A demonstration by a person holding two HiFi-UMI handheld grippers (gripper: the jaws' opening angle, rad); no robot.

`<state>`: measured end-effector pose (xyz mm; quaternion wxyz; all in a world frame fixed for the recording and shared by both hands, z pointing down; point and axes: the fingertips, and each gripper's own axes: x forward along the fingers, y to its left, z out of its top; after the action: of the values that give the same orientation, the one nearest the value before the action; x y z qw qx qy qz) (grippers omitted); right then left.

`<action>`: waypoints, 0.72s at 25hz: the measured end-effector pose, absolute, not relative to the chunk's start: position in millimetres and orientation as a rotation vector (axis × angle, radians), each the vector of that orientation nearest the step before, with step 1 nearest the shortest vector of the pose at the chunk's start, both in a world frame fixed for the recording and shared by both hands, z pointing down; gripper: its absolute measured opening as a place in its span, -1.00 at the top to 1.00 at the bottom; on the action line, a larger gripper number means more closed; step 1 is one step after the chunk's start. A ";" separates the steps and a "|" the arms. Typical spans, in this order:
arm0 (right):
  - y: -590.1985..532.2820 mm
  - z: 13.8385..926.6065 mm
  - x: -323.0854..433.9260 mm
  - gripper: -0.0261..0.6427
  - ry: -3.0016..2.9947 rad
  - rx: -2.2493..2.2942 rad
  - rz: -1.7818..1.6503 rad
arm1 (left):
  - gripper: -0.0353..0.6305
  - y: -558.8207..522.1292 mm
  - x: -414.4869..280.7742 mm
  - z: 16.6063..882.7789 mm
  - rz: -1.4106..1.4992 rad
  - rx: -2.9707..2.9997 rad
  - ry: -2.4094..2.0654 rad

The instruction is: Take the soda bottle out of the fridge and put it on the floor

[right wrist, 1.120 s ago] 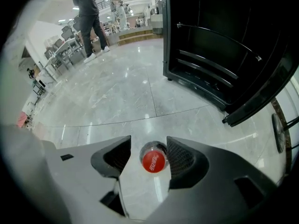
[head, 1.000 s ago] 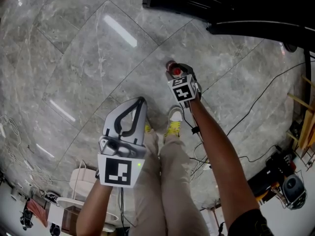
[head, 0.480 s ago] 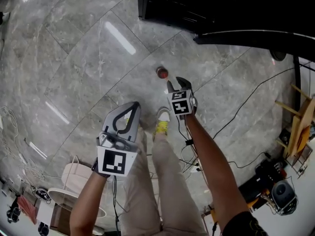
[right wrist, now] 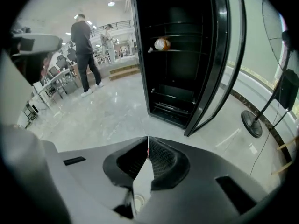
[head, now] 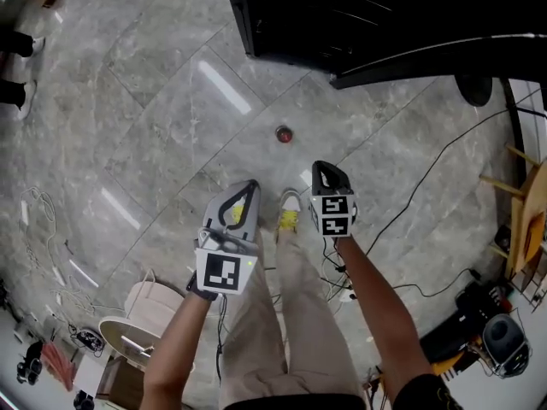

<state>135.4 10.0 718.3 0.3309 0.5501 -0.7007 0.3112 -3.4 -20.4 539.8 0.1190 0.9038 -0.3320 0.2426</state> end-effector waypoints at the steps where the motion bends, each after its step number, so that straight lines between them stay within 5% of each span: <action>1: 11.8 703.1 139.9 0.91 -1.847 1.464 0.801 | 0.84 -19.8 0.9 533.8 0.696 2.644 -0.978; 15: 10.1 517.0 165.2 0.93 -2.063 1.661 0.630 | 0.84 -34.4 32.9 426.1 0.684 2.809 -1.053; 18: 6.1 477.3 169.2 0.93 -2.114 1.703 0.577 | 0.84 -37.7 24.9 401.1 0.492 2.641 -1.172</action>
<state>169.2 6.1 477.3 0.1822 0.6034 -0.7489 0.2046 24.9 -37.7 401.1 0.1053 0.8960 -0.3977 0.1670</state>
